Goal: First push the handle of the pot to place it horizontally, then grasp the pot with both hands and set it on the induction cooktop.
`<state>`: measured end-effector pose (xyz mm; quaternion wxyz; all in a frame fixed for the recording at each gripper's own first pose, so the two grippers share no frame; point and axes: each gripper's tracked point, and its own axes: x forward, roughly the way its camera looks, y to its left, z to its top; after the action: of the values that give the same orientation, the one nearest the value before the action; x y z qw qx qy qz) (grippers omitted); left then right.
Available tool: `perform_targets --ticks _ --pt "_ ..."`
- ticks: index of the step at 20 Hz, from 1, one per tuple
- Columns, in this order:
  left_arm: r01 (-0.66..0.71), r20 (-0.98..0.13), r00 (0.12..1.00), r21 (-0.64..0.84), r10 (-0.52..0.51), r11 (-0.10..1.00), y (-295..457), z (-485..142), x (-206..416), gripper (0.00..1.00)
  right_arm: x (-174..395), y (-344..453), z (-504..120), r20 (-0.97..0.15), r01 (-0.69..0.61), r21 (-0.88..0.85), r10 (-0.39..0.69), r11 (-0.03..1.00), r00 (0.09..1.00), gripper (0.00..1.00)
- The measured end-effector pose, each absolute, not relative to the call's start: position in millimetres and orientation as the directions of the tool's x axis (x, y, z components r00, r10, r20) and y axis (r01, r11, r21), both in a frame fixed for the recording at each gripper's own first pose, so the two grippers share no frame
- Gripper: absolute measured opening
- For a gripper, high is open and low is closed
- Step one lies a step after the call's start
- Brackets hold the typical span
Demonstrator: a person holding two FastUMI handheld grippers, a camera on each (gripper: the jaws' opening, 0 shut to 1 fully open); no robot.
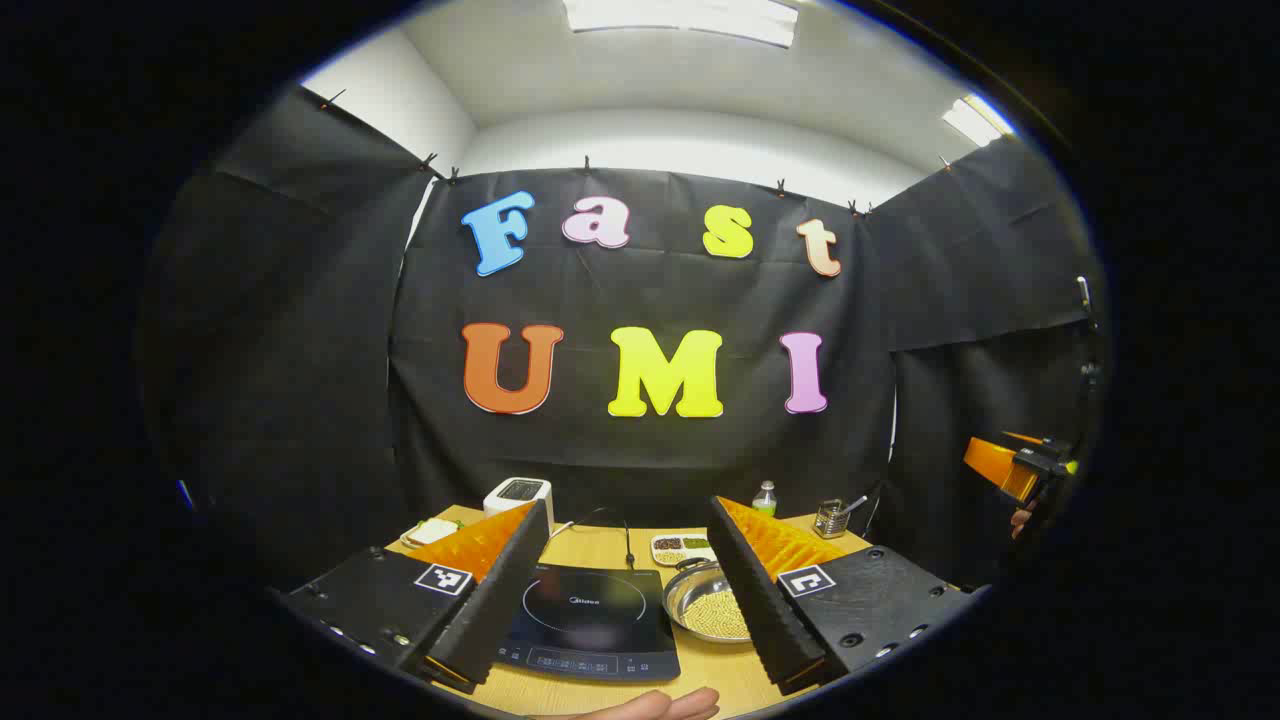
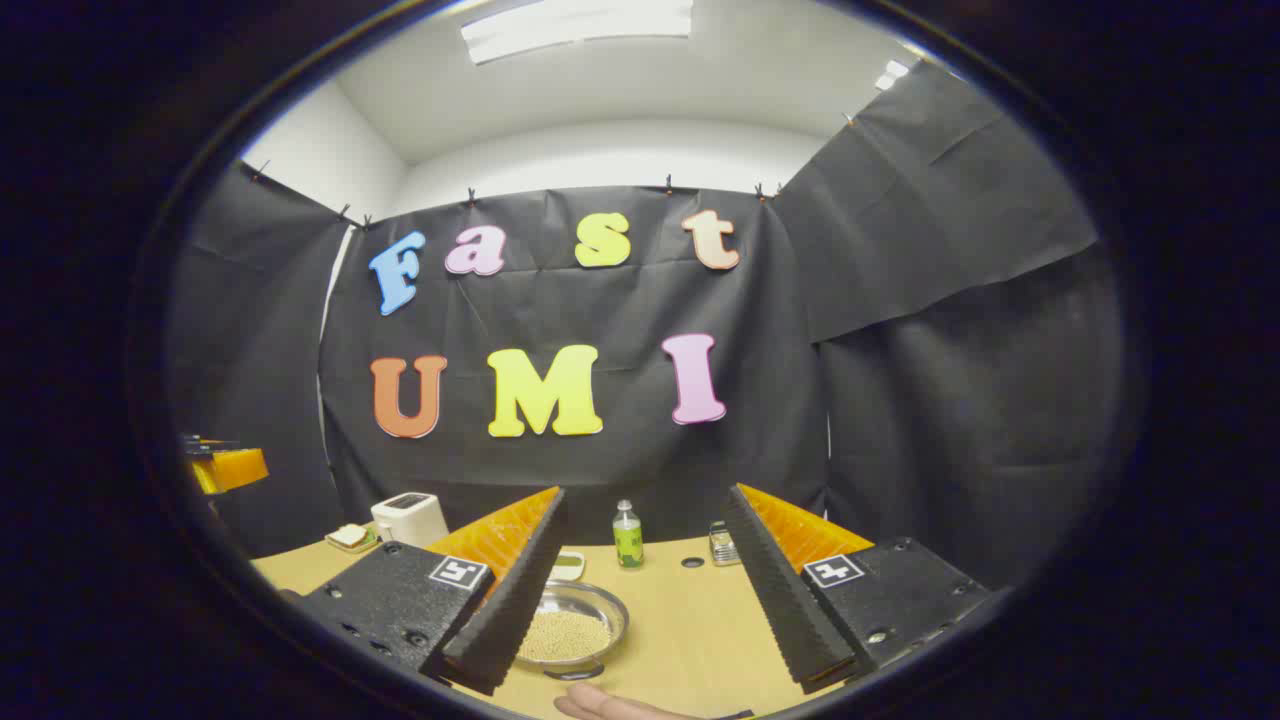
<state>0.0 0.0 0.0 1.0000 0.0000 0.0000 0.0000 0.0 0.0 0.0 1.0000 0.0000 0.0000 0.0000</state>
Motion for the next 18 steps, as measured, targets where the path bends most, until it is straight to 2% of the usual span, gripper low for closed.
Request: perform_targets --ticks 7,8,10,18 --pt "0.005 0.025 1.0 0.019 -0.005 1.0 -14.8 1.1 -5.9 0.95 -11.4 -5.0 0.1 0.002 -0.017 0.0 0.017 1.0 1.0 0.96" --pt "0.01 0.031 0.999 0.022 -0.01 1.0 -18.0 3.3 -6.3 0.95 -11.2 -4.4 1.1 0.004 -0.021 -0.004 0.021 1.0 1.0 0.99" --pt "0.013 0.04 0.999 0.023 -0.013 1.0 -21.7 4.9 -7.1 0.95 -10.5 -1.8 0.2 -0.001 -0.03 -0.008 0.03 1.0 1.0 0.96" --pt "0.012 0.033 0.999 0.02 -0.013 1.0 -18.4 1.9 -8.7 0.95 -0.2 4.3 -0.5 -0.008 -0.049 0.0 0.049 0.999 0.999 0.96"
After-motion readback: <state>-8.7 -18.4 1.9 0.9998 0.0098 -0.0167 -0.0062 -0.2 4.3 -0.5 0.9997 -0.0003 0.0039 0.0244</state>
